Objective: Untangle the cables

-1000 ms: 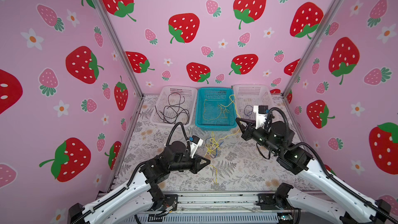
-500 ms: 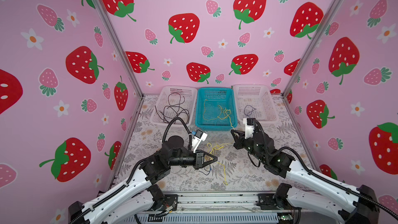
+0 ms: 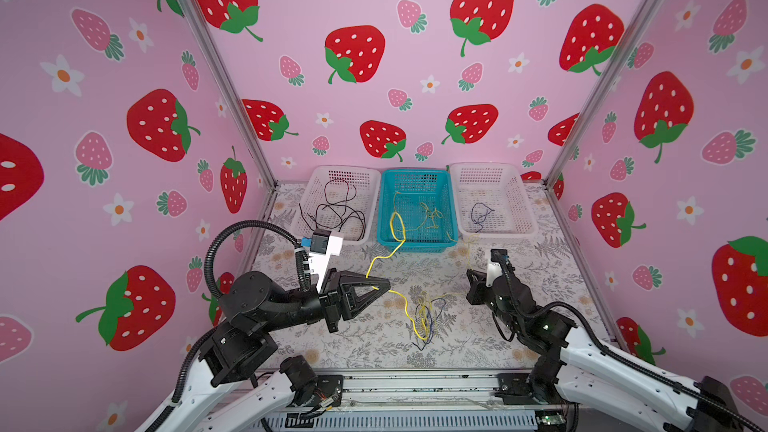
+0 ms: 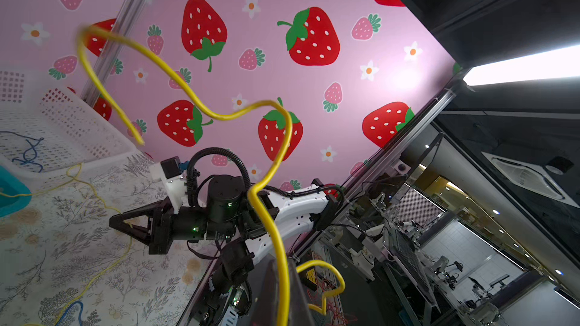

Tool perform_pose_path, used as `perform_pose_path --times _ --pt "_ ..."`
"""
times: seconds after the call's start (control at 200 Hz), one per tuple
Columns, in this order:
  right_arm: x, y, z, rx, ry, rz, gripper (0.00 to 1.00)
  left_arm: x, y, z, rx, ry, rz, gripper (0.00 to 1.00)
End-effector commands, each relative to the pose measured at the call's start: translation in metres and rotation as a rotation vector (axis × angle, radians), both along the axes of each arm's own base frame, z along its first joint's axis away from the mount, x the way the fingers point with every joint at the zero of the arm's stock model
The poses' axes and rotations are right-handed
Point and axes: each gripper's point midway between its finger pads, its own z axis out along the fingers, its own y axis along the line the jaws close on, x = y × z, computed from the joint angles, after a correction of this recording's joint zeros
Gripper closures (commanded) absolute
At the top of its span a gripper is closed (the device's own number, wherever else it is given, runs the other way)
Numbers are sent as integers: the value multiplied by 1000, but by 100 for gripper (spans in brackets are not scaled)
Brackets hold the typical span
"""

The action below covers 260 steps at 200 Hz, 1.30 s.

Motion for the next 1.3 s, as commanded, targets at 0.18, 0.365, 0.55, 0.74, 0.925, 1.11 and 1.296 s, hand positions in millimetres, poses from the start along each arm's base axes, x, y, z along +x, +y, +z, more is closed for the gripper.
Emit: perform_pose_path --times 0.18,0.365,0.55,0.74,0.925,1.11,1.296 --pt "-12 -3 47 106 -112 61 100 118 -22 -63 233 146 137 100" --pt "-21 -4 65 160 -153 105 100 193 -42 -68 320 121 212 100" --pt "-30 -5 83 211 -191 144 100 276 -54 -122 464 181 280 100" --pt "-37 -6 93 227 -211 171 100 339 -63 -177 574 275 319 100" --pt "-40 -6 101 238 -227 186 100 368 -72 -221 653 345 306 96" --pt "-38 -11 110 228 -241 165 100 363 -72 -222 635 335 299 51" --pt "-35 -12 111 237 -221 140 100 332 -66 -186 578 275 298 26"
